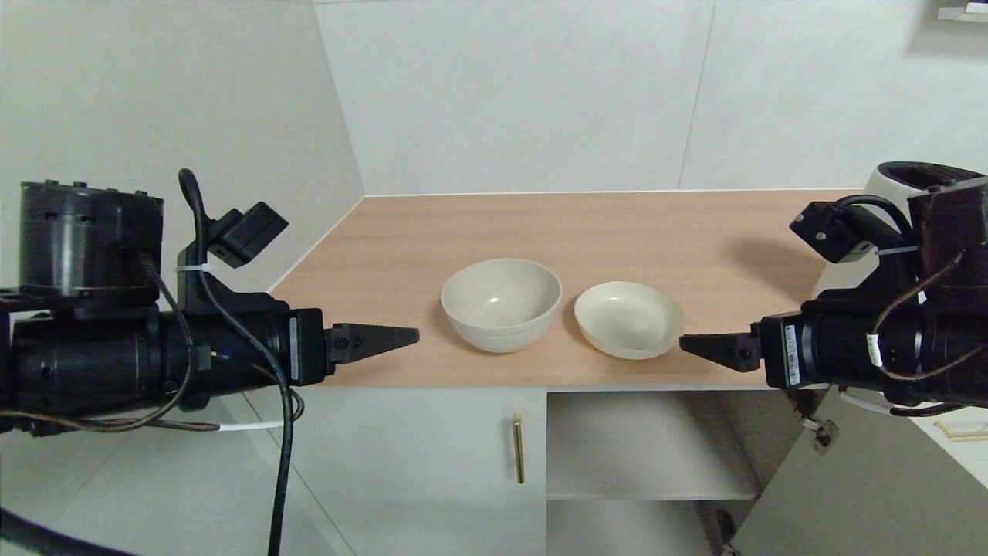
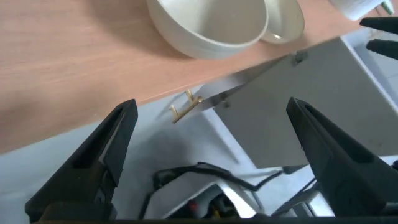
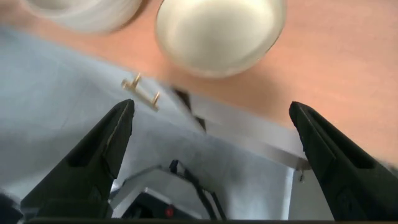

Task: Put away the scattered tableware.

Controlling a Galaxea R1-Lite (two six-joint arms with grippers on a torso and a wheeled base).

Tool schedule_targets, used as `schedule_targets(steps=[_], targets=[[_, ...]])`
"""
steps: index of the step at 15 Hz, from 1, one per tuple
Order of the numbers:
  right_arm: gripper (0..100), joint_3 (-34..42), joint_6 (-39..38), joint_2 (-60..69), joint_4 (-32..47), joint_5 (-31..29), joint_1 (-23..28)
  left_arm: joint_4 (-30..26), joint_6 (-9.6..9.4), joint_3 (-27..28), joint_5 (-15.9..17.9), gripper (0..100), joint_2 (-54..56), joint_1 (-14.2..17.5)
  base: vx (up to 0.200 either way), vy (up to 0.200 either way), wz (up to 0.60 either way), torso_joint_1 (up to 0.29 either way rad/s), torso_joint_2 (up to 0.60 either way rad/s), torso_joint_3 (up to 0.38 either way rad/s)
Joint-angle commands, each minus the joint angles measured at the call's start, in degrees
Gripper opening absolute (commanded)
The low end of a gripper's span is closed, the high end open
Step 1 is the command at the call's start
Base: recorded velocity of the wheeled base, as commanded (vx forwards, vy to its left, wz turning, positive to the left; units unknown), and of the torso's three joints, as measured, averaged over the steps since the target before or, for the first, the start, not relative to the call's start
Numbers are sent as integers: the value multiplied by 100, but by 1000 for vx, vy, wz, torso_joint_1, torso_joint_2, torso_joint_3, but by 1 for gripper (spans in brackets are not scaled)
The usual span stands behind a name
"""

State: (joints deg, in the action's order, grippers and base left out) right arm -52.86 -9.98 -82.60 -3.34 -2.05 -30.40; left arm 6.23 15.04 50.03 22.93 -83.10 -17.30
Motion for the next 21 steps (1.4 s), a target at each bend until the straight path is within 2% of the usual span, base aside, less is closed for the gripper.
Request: schedule_targets(steps=[1,3,4,6,8,9,11,12,13,15,21], targets=[[100,-172,-39,-291,-35,-50,78,-16,201,139,-8,100,-224,-10,0,0,0,0,0,0],[100,-357,-250,-590,-35,-366,158,-8,702,314,-61,100,-382,-98,0,0,0,0,0,0],[100,-533,-478,-863,-35,-683,166,1,1124,420,-96,100,-461,-169,0,0,0,0,0,0],[100,-814,-856,-1241,-44,-1008,193,36,1440,543,-280,100,-567,-318,0,0,0,0,0,0],[100,-990,-1085,-1487,-44,-1096,307,98,1607,701,-773,100,-786,-441,0,0,0,0,0,0],[100,-1051,-1137,-1610,-53,-1140,368,212,1739,798,-1194,100,-1006,-582,0,0,0,0,0,0],[100,-1077,-1208,-1663,-61,-1140,386,467,1748,824,-1678,100,-1331,-757,0,0,0,0,0,0],[100,-1077,-1208,-1663,-61,-1140,386,476,1748,824,-1687,100,-1340,-766,0,0,0,0,0,0],[100,-1086,-1216,-1654,-70,-1131,386,836,1739,1044,-1801,100,-1744,-828,0,0,0,0,0,0],[100,-1104,-1269,-1636,-70,-1140,386,854,1748,1176,-1985,100,-2026,-837,0,0,0,0,0,0],[100,-1104,-1287,-1619,-70,-1149,377,871,1836,1264,-2047,100,-2219,-837,0,0,0,0,0,0]])
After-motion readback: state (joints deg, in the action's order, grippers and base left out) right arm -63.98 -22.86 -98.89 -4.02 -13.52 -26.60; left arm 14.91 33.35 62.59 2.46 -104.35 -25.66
